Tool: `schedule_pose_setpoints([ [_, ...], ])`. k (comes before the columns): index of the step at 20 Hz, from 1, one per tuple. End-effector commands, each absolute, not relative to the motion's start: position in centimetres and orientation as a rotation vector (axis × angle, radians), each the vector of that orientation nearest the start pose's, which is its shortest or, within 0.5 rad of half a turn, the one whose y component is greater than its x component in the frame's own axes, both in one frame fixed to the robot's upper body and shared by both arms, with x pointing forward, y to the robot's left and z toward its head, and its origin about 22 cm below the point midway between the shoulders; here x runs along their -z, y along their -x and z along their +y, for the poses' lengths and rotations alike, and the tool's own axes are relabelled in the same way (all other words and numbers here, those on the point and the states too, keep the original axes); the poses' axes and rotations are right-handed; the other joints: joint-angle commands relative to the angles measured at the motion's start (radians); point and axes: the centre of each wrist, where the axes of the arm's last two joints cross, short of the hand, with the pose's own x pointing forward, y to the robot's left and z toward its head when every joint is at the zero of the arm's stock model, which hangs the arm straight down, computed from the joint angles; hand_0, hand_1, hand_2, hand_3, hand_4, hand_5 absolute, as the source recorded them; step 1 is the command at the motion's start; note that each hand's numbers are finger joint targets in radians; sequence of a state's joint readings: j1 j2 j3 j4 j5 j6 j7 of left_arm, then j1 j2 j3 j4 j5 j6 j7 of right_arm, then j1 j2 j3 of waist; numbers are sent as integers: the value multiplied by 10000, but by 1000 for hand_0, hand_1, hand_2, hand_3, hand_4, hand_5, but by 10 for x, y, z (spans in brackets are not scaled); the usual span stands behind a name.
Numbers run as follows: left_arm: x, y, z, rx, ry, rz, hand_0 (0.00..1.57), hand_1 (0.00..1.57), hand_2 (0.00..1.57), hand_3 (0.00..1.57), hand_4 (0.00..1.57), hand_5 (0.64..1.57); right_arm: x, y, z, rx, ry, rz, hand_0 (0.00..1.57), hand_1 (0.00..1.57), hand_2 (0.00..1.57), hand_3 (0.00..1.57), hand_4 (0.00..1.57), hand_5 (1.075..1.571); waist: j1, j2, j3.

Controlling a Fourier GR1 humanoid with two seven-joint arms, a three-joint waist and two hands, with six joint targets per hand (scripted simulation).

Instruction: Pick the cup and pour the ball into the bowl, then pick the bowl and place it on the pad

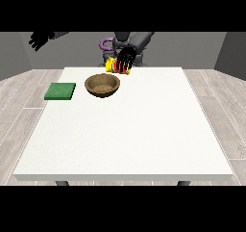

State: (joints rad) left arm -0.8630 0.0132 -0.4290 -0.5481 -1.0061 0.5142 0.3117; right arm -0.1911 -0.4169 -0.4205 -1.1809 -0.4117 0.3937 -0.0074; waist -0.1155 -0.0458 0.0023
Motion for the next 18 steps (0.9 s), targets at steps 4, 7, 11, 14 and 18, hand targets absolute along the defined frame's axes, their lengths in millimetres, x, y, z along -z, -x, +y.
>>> schedule_pose_setpoints([
  [4, -22, -393, 56, 13427, -14527, -13741, 1456, 1456, 1571, 1571, 1260, 1557, -22, -270, -417, 882, -862, -15614, 0, 0, 0, 177, 694, 1556, -252, -97, -8],
  [7, -34, -397, 46, 14303, -15610, -12990, 1453, 1453, 1571, 1571, 1090, 1569, -39, -288, -410, 968, -873, -15537, 0, 0, 0, 293, 699, 1555, -407, -344, -18],
  [11, -48, -388, 27, 15463, -16205, -12213, 608, 608, 1490, 1539, 1027, 1571, -22, -297, -384, 923, -1286, -15540, 0, 0, 0, 306, 691, 1553, -770, -144, -16],
  [14, -46, -375, 17, 16684, -15702, -11864, 254, 254, 1235, 1557, 1077, 1570, -28, -299, -398, 1118, -1063, -15400, 0, 0, 0, 324, 690, 1553, -548, -375, -18],
  [18, -43, -361, 11, 17282, -15728, -11805, 0, 0, 1140, 1570, 1119, 1571, -18, -297, -387, 910, -973, -15384, 0, 0, 0, 165, 706, 1550, -294, -536, -21],
])
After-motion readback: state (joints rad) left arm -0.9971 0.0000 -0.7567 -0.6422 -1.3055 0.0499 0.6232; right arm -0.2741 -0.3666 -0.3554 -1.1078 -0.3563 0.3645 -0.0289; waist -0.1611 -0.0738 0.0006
